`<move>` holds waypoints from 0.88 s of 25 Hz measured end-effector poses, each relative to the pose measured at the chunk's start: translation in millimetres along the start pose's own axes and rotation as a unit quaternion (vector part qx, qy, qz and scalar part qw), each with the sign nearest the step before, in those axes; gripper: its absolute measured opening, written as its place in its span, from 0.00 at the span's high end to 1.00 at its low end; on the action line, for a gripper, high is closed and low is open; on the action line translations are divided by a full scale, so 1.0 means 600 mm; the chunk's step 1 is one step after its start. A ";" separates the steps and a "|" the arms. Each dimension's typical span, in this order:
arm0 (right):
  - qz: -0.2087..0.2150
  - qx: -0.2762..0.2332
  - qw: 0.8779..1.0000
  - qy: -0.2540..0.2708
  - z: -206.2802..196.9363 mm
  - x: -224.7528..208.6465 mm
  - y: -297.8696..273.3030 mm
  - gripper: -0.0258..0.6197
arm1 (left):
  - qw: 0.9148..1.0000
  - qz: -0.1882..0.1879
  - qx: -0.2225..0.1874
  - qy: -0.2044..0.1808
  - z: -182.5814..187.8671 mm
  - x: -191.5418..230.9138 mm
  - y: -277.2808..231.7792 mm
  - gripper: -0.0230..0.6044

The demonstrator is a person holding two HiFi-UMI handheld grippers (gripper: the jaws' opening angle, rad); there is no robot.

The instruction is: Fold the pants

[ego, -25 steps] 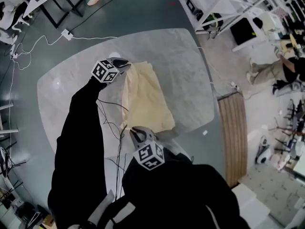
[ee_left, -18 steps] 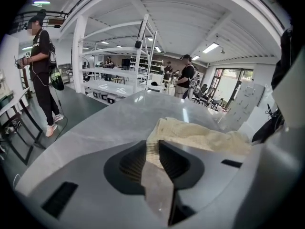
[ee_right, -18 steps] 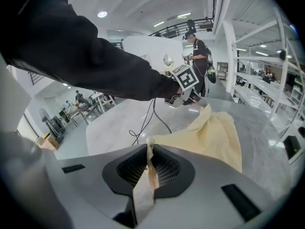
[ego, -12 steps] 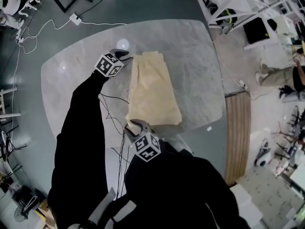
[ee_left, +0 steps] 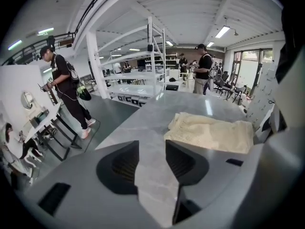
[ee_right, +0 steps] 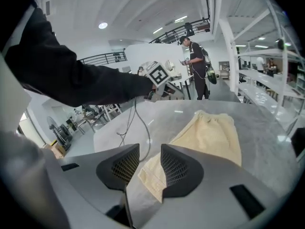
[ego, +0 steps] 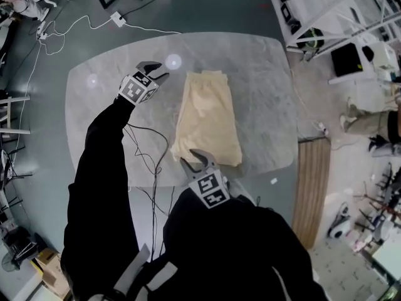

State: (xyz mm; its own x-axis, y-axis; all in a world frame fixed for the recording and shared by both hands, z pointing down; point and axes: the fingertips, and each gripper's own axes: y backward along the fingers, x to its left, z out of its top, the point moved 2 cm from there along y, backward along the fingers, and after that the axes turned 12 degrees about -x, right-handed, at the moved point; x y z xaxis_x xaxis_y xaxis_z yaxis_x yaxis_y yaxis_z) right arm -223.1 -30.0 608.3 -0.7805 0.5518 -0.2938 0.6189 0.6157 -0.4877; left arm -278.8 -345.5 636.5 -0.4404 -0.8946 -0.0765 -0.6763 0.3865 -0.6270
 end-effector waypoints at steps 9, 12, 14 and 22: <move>-0.067 -0.102 0.992 0.018 0.097 -0.106 0.092 0.75 | 0.978 0.102 -0.163 0.075 0.135 -0.082 0.180 0.72; -0.086 -0.128 0.988 0.022 0.129 -0.135 0.117 0.76 | 0.966 0.124 -0.202 0.107 0.160 -0.130 0.214 0.72; -0.095 -0.145 0.985 0.022 0.149 -0.153 0.126 0.76 | 0.958 0.136 -0.217 0.133 0.166 -0.156 0.224 0.72; -0.115 -0.168 0.978 -0.043 0.184 -0.219 0.124 0.76 | 0.931 0.158 -0.228 0.235 0.162 -0.216 0.200 0.72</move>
State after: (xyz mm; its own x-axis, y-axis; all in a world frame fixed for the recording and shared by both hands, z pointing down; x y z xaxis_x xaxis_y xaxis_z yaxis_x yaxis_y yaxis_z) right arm -84.3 -118.4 519.8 -0.8979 0.3369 -0.2833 0.4094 0.8757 -0.2559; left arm -245.6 -205.2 496.1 -0.7976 -0.5641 0.2134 -0.6021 0.7653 -0.2274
